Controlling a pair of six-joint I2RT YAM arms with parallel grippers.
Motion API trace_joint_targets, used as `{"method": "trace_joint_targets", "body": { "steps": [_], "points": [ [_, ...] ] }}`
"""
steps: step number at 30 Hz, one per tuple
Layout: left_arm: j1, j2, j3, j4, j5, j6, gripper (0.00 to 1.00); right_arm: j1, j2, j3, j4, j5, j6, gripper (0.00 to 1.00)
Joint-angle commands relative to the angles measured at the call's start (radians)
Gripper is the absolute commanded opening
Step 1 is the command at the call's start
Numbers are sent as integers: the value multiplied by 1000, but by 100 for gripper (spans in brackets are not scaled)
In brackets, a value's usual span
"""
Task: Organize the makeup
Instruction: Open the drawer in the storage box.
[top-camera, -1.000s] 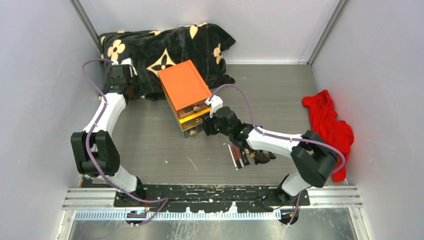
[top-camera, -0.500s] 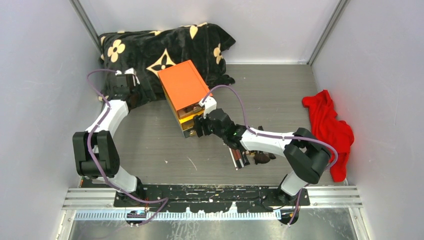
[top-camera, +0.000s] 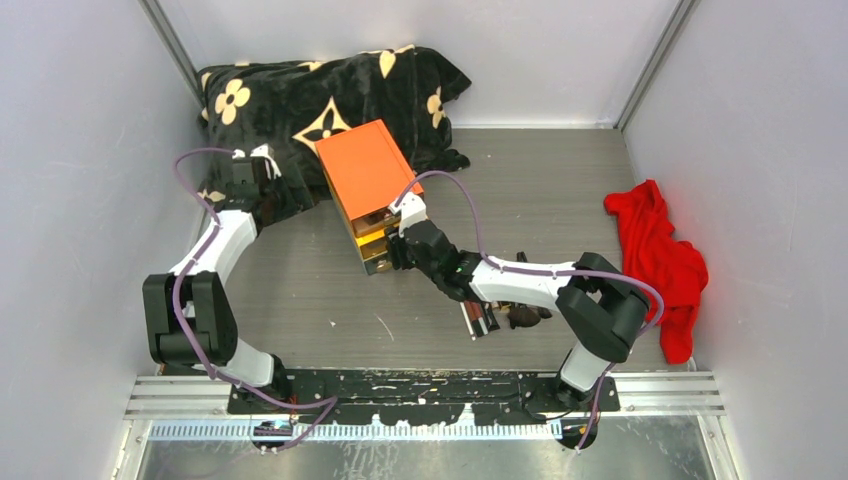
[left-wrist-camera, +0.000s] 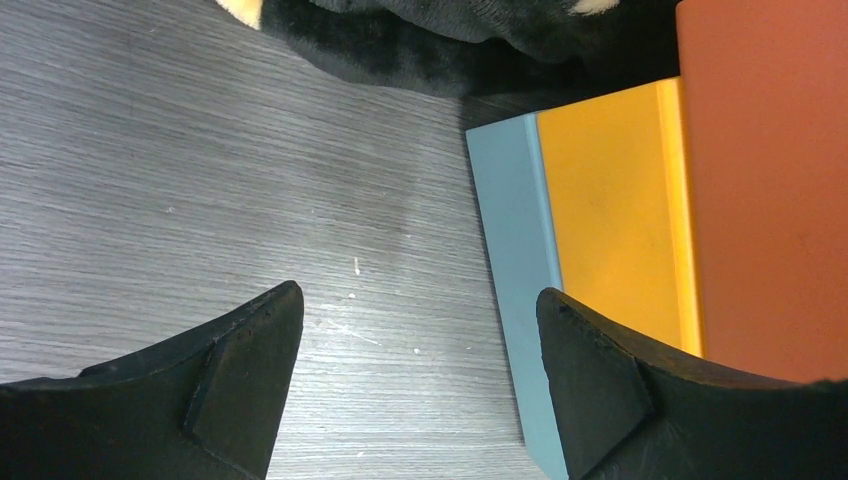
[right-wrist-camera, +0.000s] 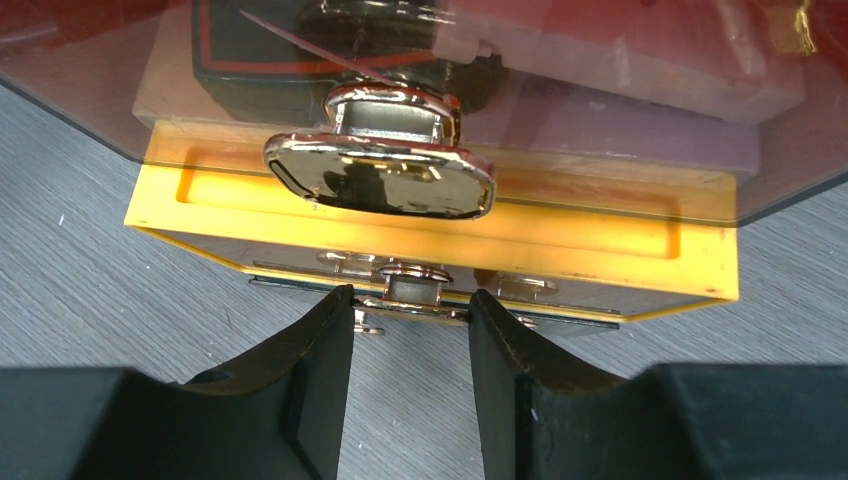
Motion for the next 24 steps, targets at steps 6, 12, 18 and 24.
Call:
{"method": "trace_joint_targets", "body": {
  "steps": [6, 12, 18, 24],
  "points": [
    [4, 1, 14, 79, 28, -24, 87, 8, -39, 11, 33, 63, 5, 2],
    [2, 46, 34, 99, 27, -37, 87, 12, -69, -19, -5, 32, 13, 3],
    [3, 78, 61, 98, 27, -38, 87, 17, -120, -81, -13, 39, 25, 3],
    [2, 94, 76, 103, 32, -48, 87, 22, -169, -119, -44, 33, 35, 3]
  ]
}}
